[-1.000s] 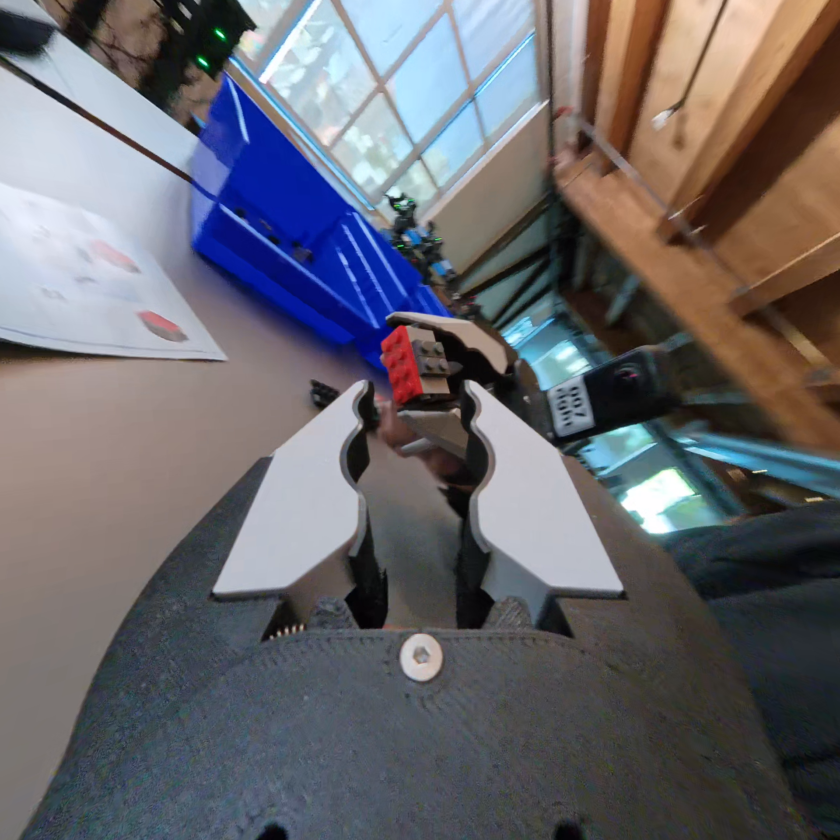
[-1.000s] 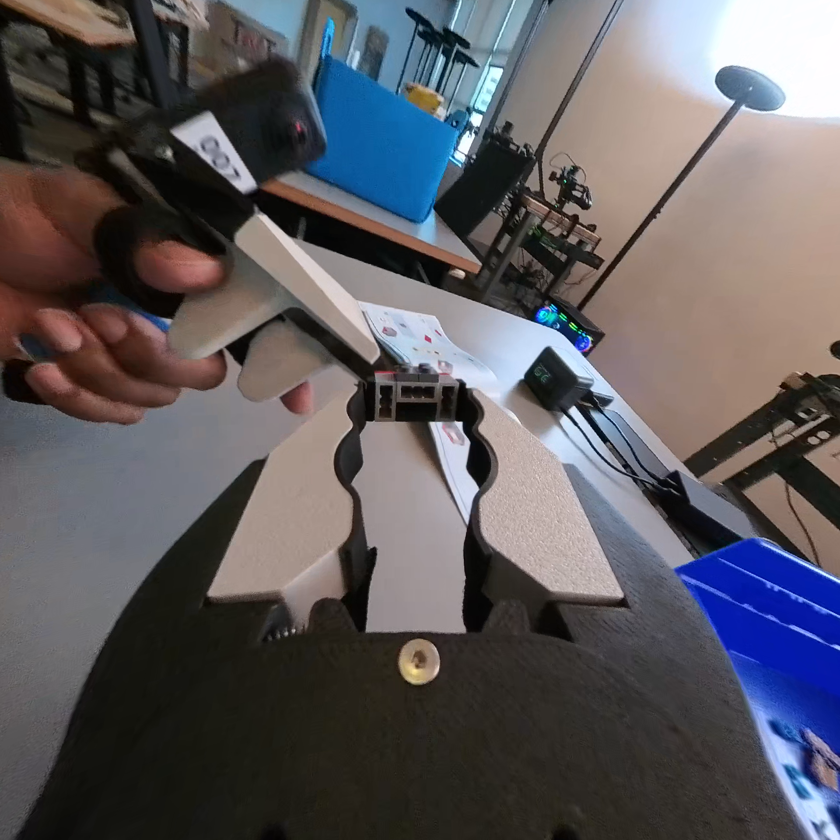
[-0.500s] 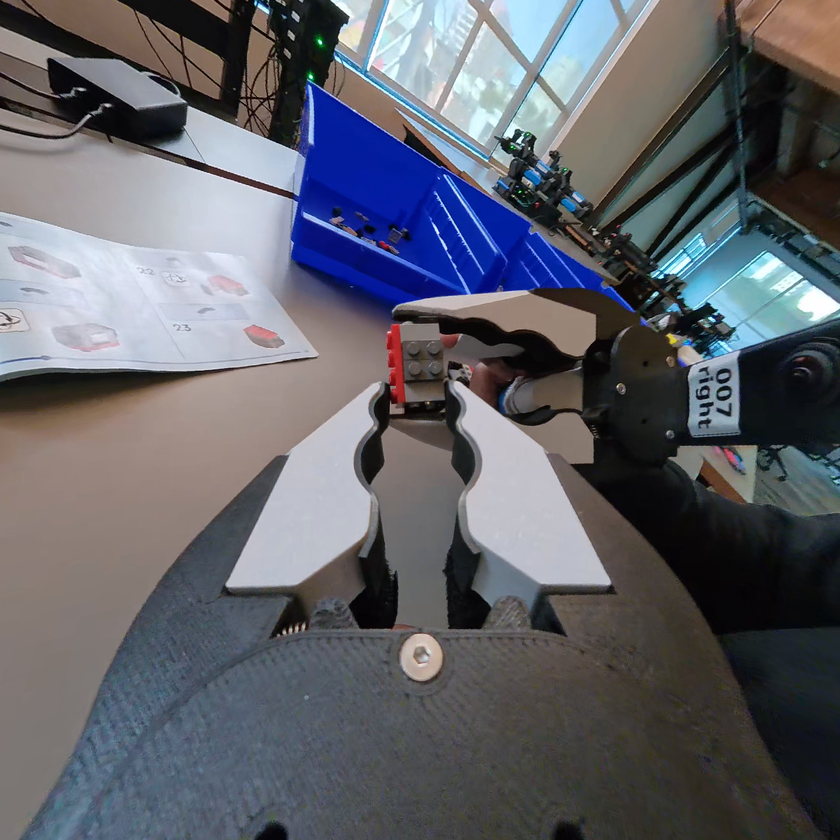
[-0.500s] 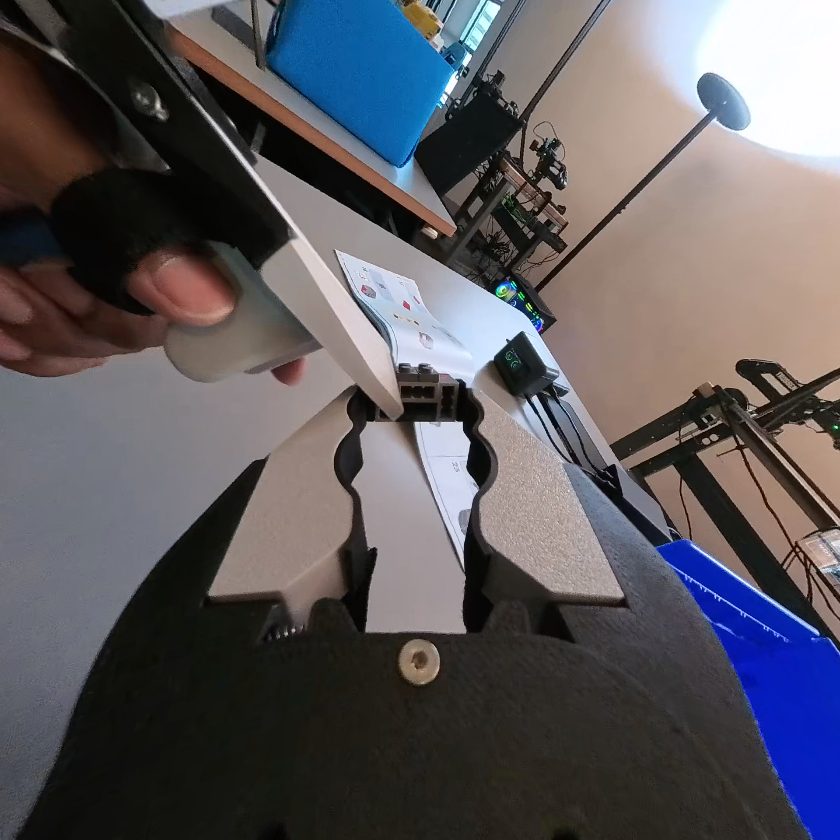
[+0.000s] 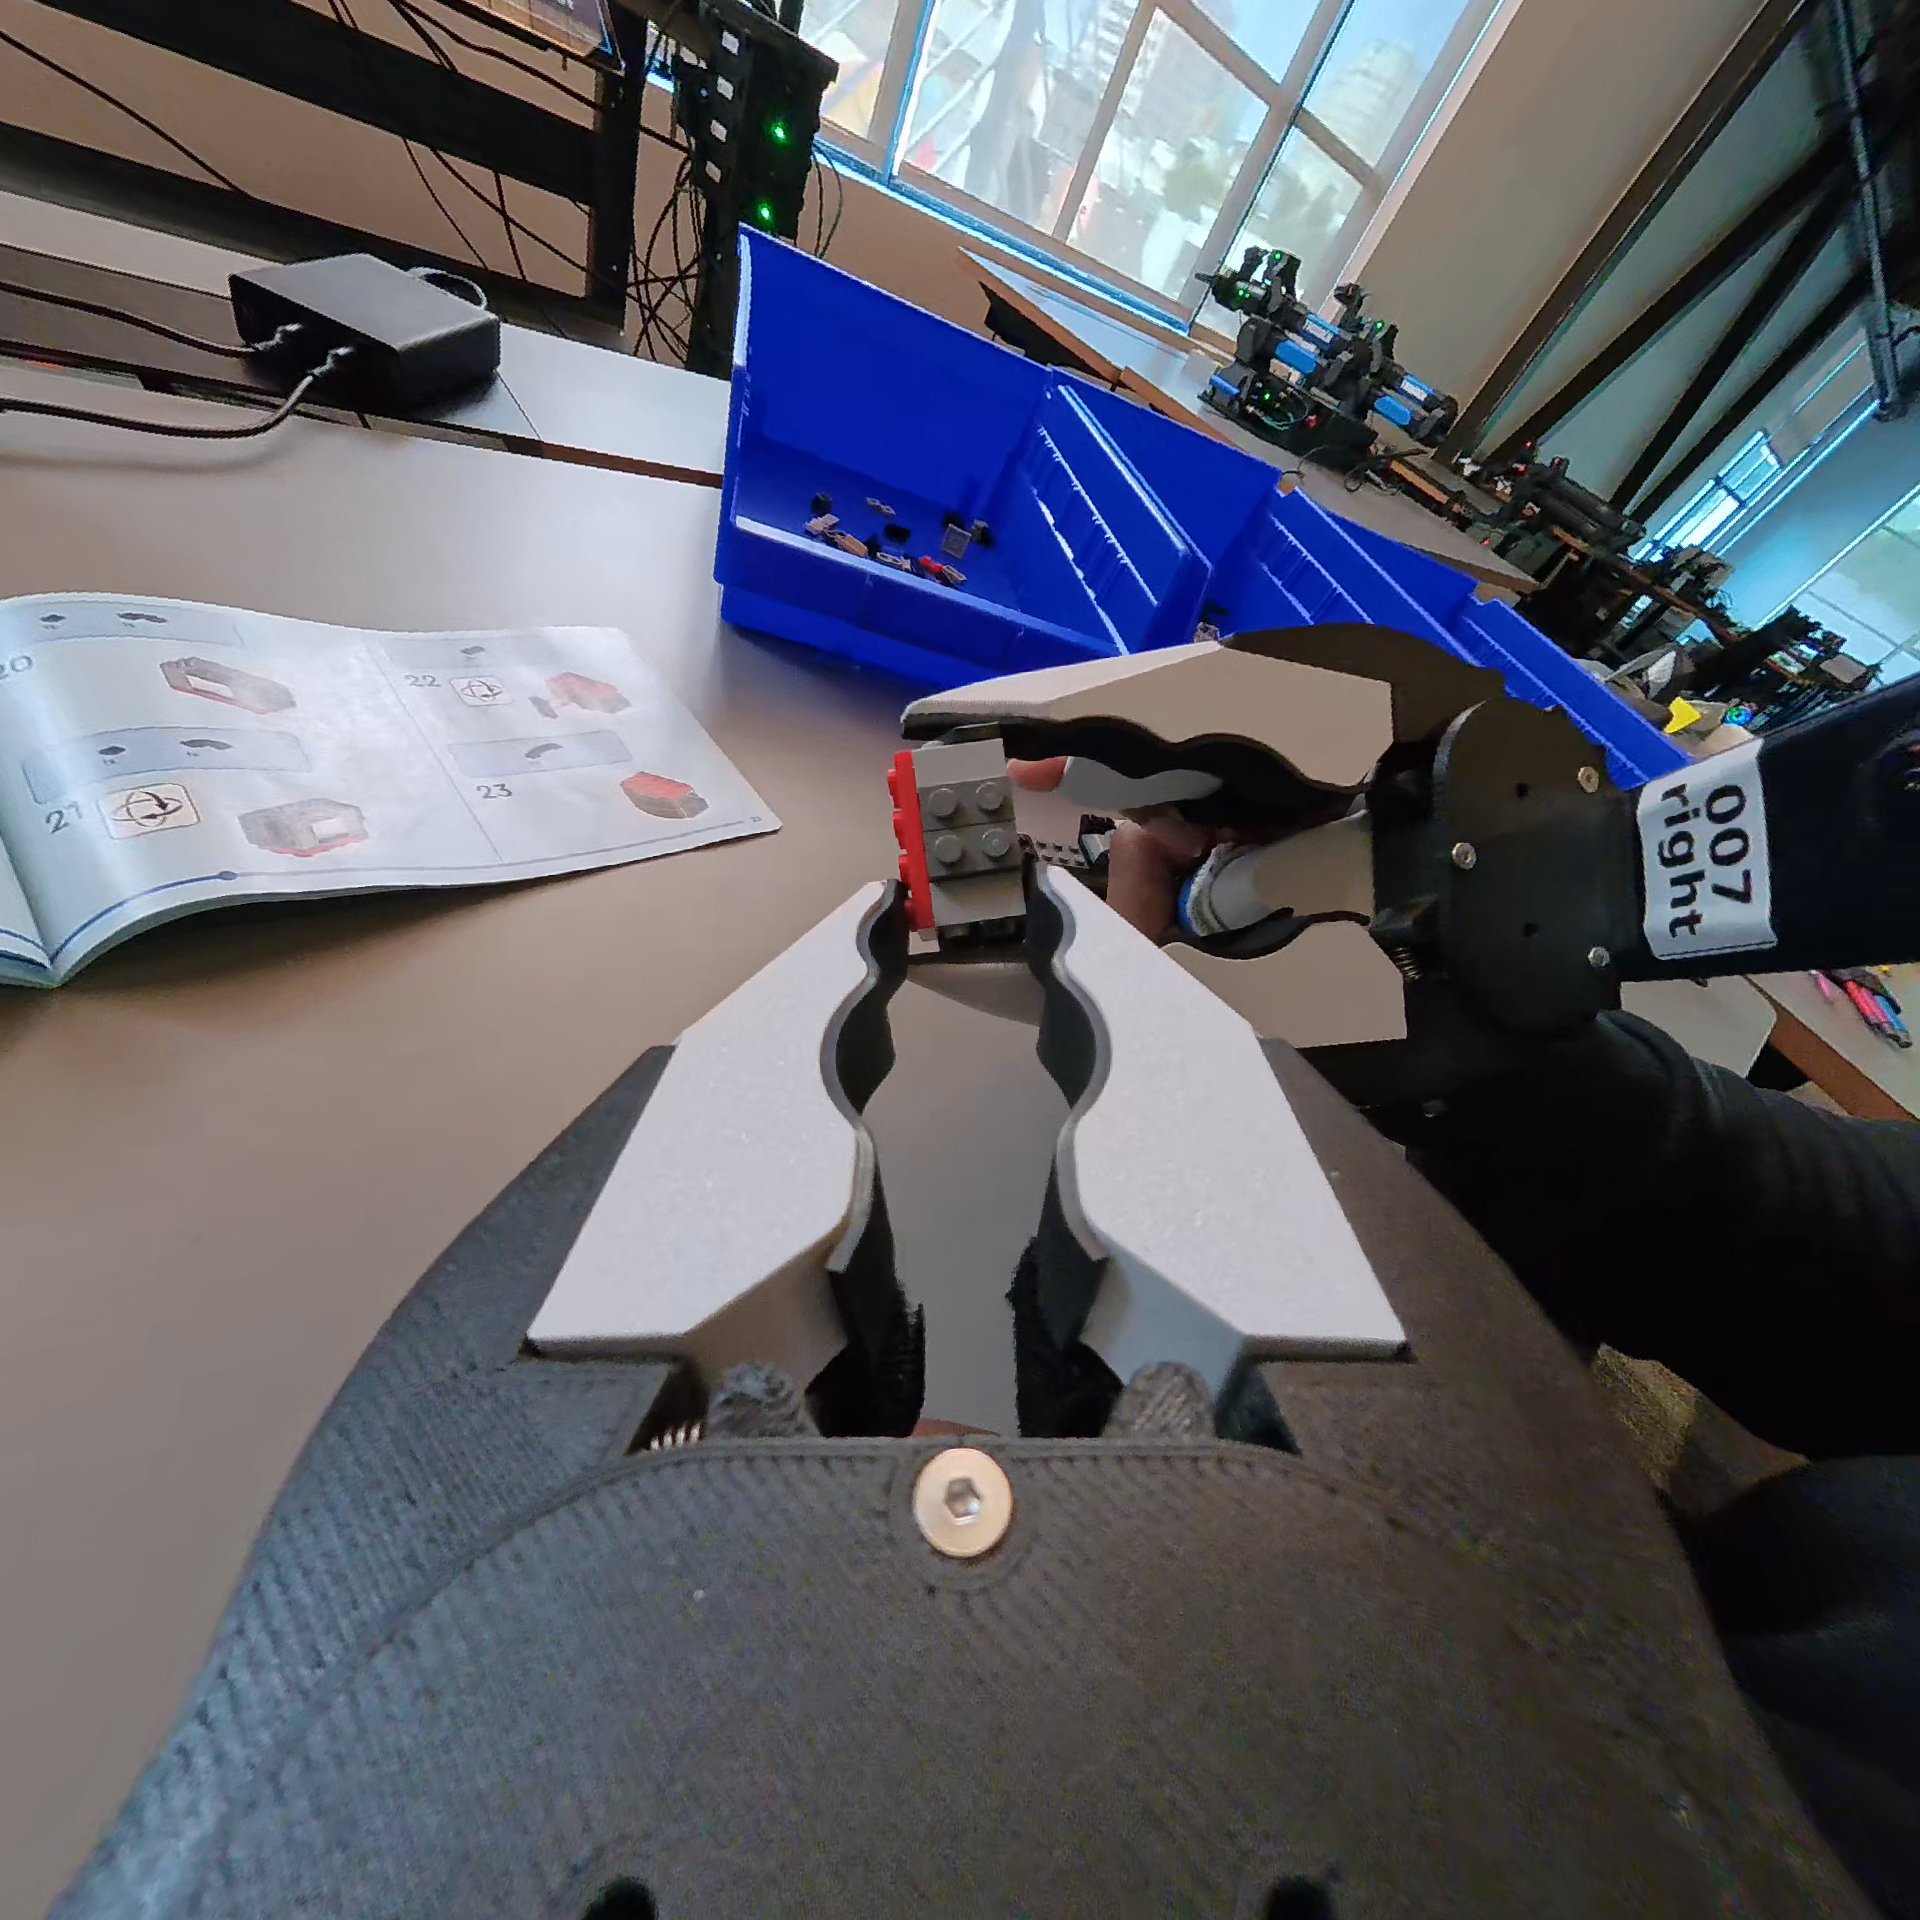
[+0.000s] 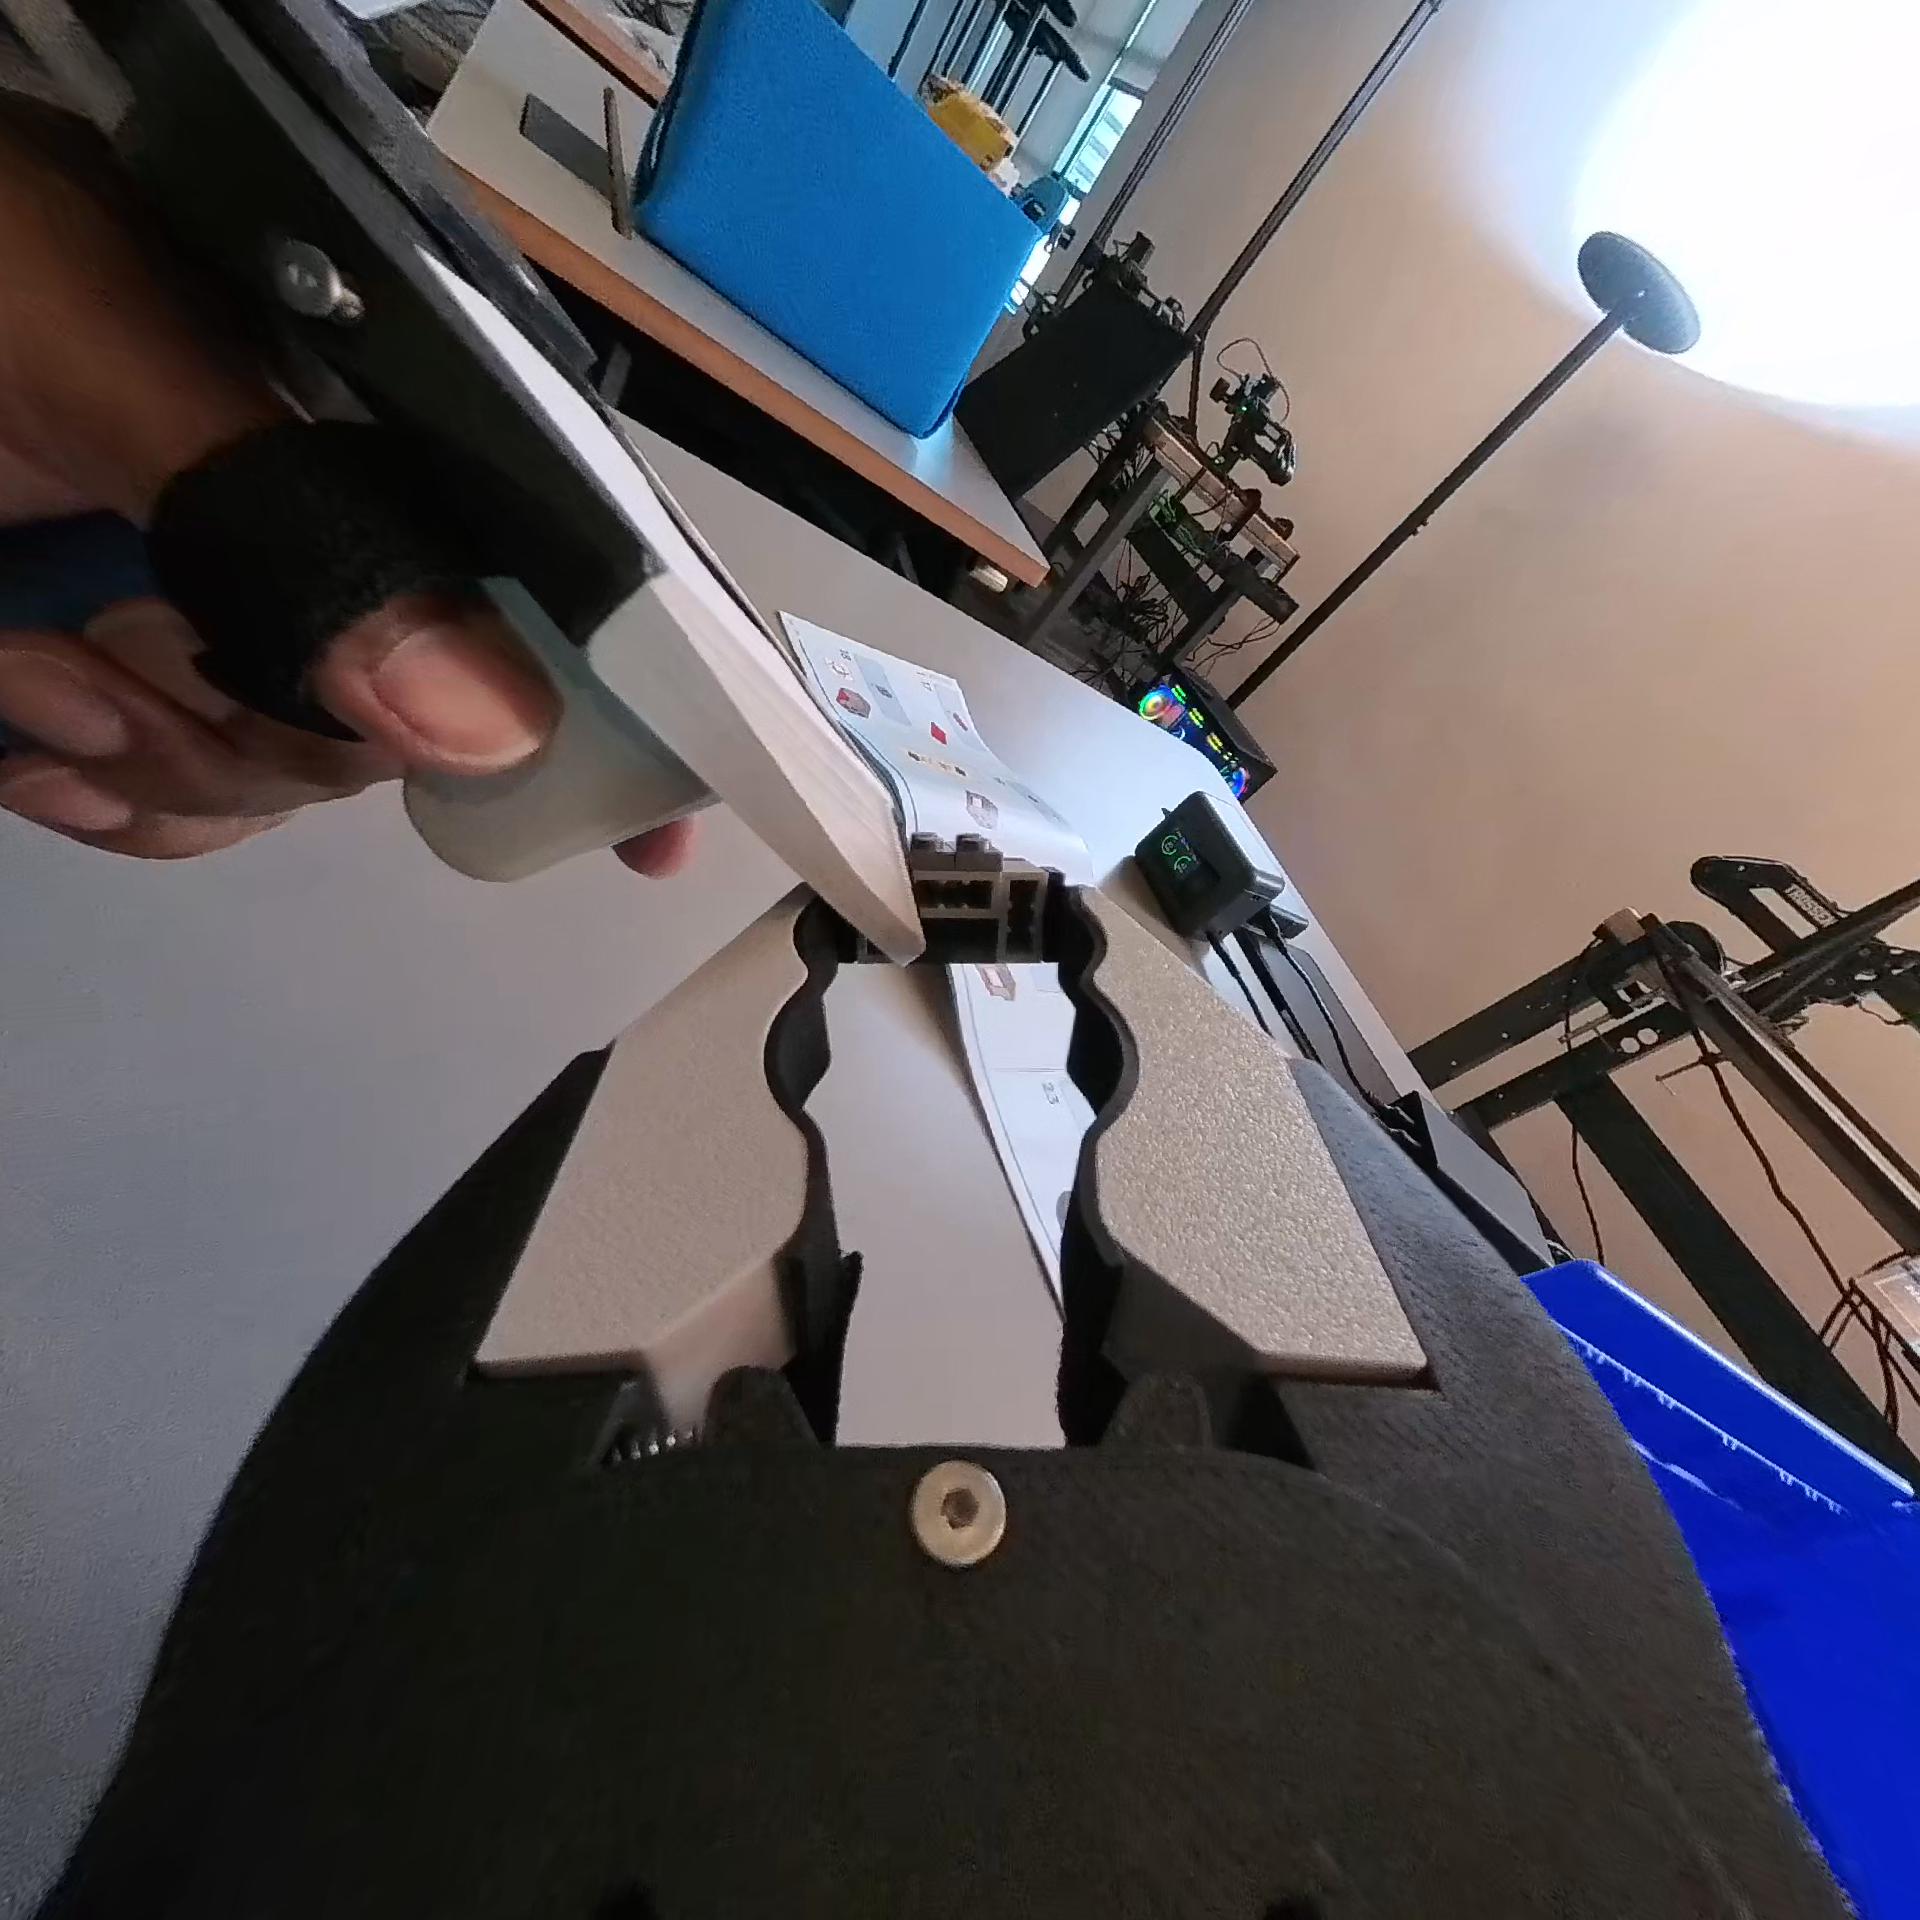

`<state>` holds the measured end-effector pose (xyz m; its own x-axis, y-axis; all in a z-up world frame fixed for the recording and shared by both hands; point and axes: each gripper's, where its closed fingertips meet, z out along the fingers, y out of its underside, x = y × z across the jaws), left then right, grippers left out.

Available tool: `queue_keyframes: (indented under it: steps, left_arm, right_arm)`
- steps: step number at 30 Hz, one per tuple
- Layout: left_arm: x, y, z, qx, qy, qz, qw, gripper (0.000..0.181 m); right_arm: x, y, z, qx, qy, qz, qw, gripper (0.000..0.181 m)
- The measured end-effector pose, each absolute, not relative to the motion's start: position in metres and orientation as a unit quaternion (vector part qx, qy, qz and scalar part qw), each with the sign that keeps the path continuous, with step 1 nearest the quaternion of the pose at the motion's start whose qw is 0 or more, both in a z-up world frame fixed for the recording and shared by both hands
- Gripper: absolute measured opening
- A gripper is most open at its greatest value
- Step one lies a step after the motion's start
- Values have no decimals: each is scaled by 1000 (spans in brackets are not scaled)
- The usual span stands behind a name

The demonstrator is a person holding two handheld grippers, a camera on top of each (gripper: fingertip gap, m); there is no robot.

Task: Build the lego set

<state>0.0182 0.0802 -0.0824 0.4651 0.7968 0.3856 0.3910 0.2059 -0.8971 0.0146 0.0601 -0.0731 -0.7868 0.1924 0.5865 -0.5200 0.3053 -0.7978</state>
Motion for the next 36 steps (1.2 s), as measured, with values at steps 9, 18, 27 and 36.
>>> queue_keyframes:
  steps: [9, 18, 27, 36]
  left_arm:
    - [20, 83, -90, -620, -497, 127, 594, 39]
    - [19, 81, -88, -609, -509, 125, 595, 35]
    - [21, 79, -85, -600, -501, 115, 613, 22]
    - [23, 83, -89, -607, -509, 90, 603, 35]
  right_arm:
    - [15, 58, -80, 136, -748, 555, 338, 42]
    - [24, 56, -81, 167, -740, 548, 352, 42]
    - [28, 56, -79, 178, -735, 552, 351, 42]
    - [29, 55, -82, 194, -731, 539, 371, 42]
